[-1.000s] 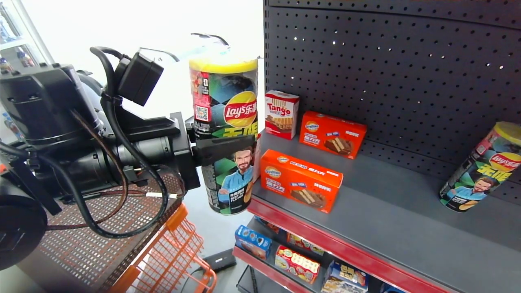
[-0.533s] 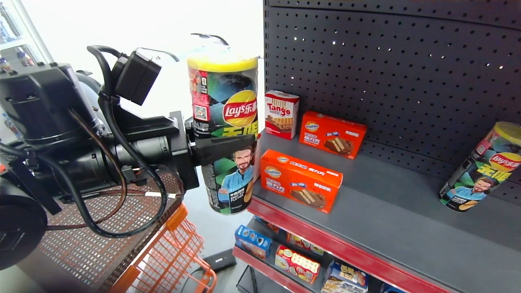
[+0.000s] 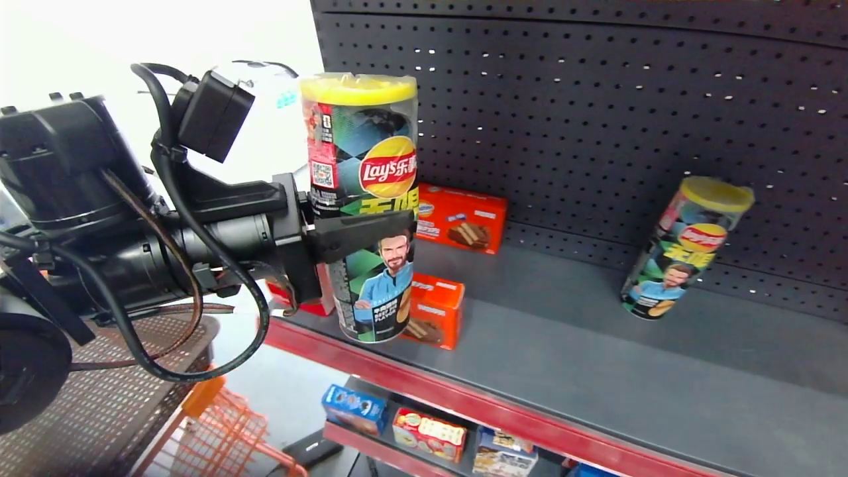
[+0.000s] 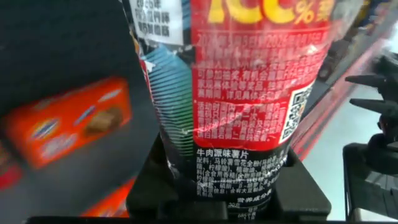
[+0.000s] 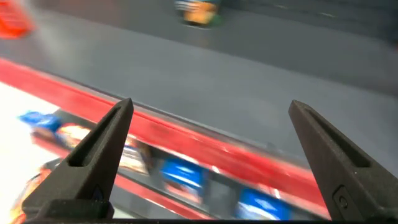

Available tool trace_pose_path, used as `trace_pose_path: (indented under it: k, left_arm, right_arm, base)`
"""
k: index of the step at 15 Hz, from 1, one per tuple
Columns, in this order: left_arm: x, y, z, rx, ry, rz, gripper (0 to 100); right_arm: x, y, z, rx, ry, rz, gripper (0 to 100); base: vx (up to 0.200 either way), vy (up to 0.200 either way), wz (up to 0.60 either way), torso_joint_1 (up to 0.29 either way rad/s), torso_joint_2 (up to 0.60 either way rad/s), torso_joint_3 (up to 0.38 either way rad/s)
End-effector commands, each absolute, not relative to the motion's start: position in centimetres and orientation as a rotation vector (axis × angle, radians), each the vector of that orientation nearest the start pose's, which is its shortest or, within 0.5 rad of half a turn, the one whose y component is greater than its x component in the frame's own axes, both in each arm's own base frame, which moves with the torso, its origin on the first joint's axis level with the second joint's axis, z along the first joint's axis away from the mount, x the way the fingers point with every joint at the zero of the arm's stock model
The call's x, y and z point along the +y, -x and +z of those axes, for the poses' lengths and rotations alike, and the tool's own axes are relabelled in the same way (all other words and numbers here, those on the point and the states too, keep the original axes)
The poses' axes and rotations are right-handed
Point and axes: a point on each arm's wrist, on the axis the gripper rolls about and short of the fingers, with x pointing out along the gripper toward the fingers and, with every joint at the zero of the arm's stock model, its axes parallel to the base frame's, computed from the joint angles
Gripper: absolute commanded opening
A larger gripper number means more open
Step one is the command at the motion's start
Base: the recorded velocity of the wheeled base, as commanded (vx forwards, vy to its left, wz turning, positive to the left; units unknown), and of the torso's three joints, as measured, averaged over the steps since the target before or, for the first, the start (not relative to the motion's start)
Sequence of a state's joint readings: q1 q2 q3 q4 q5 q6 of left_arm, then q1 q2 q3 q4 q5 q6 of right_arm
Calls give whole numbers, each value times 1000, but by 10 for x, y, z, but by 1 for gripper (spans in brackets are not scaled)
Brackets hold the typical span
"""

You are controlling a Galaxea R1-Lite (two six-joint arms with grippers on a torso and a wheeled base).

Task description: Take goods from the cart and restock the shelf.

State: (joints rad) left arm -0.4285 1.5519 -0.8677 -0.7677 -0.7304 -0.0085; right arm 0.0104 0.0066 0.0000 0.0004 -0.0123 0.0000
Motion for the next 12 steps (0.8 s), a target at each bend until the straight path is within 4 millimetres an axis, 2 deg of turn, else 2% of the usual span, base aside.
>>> trace_pose_path:
  k: [1,5,12]
  left_arm:
    - [-127,-243,256,-80,-5,-1156,0]
    - [-127,-243,256,-80,-4,-1156,0]
    - [-126,-242,255,-76,-3,-1153,0]
  right_arm:
    - [-1,22,76,8,0,-2,100]
    - [-1,22,76,8,2,-2,100]
    - [0,22,76,8,0,0,100]
  base:
    - [0,0,-600,2,-2,-2]
    - [0,0,-600,4,-1,4]
    - [0,0,0,0,0,0]
